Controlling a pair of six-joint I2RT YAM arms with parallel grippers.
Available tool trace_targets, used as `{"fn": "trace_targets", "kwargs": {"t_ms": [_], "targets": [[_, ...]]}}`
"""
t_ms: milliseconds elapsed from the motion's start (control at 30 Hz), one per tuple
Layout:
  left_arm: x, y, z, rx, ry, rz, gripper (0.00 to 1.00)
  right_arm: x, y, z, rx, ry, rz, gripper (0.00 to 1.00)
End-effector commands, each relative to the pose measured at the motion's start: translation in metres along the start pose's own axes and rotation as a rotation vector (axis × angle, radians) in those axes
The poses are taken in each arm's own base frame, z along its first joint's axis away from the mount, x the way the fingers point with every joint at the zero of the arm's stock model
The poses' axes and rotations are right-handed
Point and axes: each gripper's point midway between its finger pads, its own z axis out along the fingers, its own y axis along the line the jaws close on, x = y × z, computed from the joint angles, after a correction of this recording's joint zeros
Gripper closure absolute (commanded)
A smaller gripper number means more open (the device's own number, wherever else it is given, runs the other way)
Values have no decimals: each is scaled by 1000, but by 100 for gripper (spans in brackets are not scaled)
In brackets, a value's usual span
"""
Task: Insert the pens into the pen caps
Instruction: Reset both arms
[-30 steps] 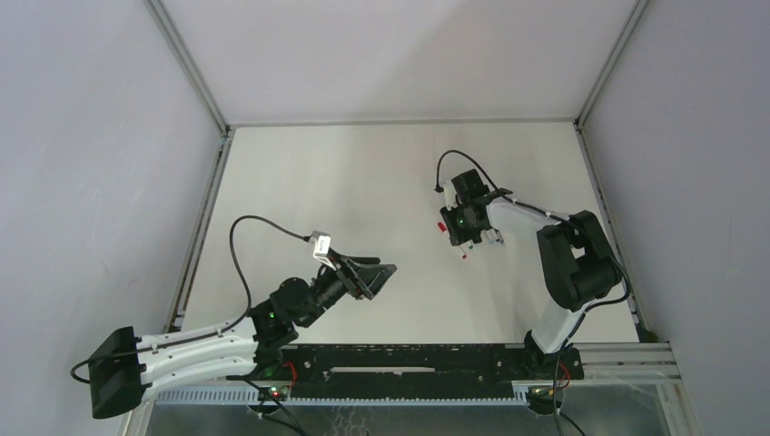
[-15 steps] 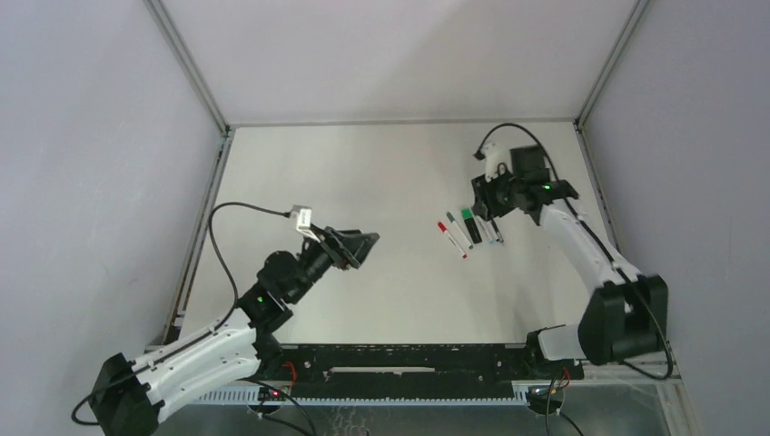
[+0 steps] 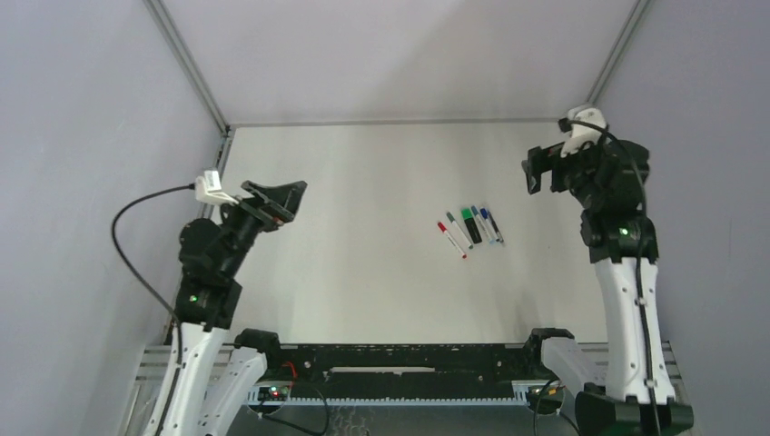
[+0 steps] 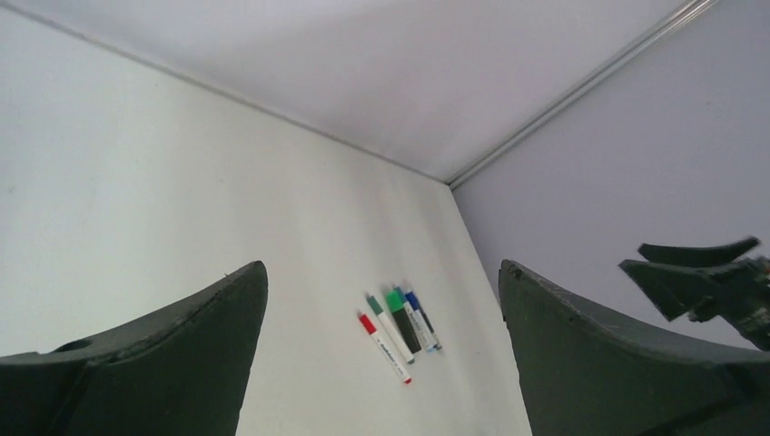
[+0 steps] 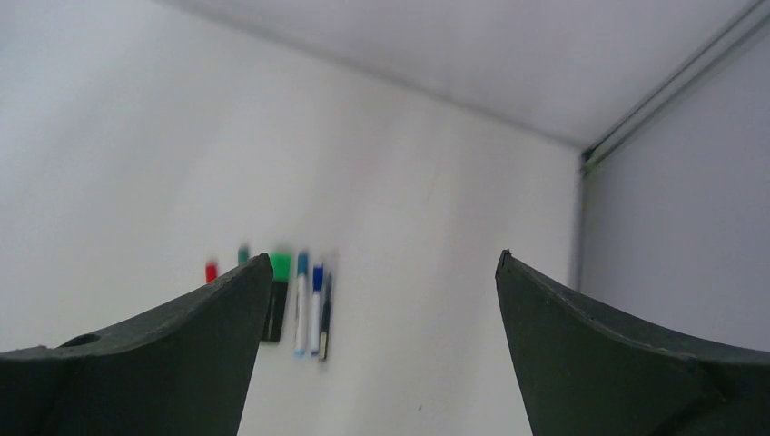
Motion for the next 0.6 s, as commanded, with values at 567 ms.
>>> {"fn": "trace_targets", "kwargs": {"t_ms": [567], "targets": [[-78, -85, -87, 46, -16, 338, 0, -135, 2, -125, 101, -310, 191, 0]]}}
